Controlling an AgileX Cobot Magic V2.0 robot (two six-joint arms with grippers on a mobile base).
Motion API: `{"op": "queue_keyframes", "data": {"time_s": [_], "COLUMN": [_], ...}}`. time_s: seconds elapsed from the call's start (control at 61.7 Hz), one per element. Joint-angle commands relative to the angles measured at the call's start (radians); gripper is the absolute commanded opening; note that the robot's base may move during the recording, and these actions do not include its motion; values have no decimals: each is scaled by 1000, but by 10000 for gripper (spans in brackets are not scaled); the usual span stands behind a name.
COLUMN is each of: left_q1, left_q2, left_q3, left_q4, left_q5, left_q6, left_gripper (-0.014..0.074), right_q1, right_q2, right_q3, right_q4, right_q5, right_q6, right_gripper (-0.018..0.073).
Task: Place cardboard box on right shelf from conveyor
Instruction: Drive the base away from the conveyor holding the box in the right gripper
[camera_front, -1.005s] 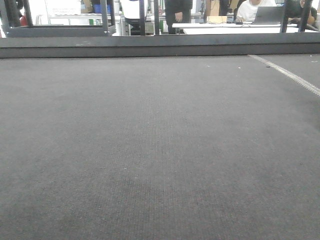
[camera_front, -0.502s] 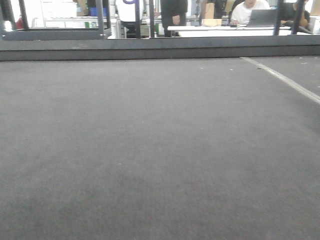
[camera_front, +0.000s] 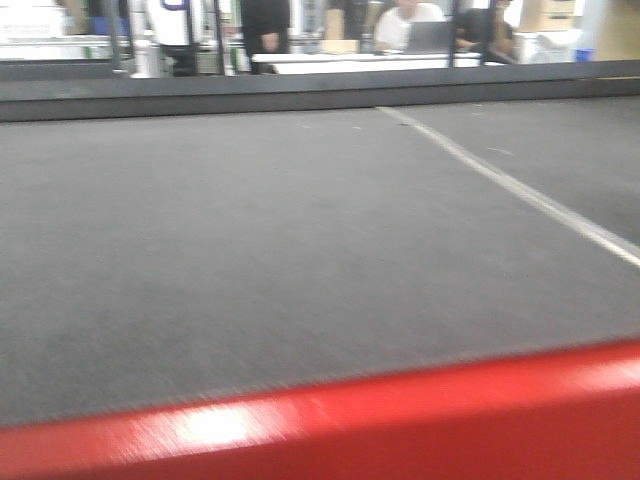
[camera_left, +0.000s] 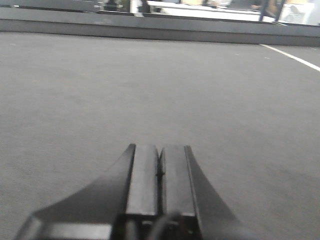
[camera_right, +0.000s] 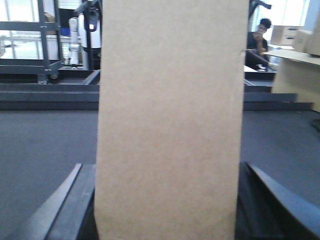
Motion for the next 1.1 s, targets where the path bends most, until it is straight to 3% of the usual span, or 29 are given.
{"op": "queue_keyframes", "data": {"time_s": [0.0,1.086], "left_q1": [-3,-3], "left_q2": [-7,-7], "left_q3": [-3,-3], "left_q4": [-3,-3], "left_q5": [-78,-78], "left_q6": [-1,-1], "left_gripper": [-119,-119], "right_q1": [-5,-3], "right_q2": [4,4], "right_q3": [-33,-33], "right_q4": [-1,-1], "right_q5": [-103,-103], "right_q6": [-5,-5], "right_gripper": [313,313]}}
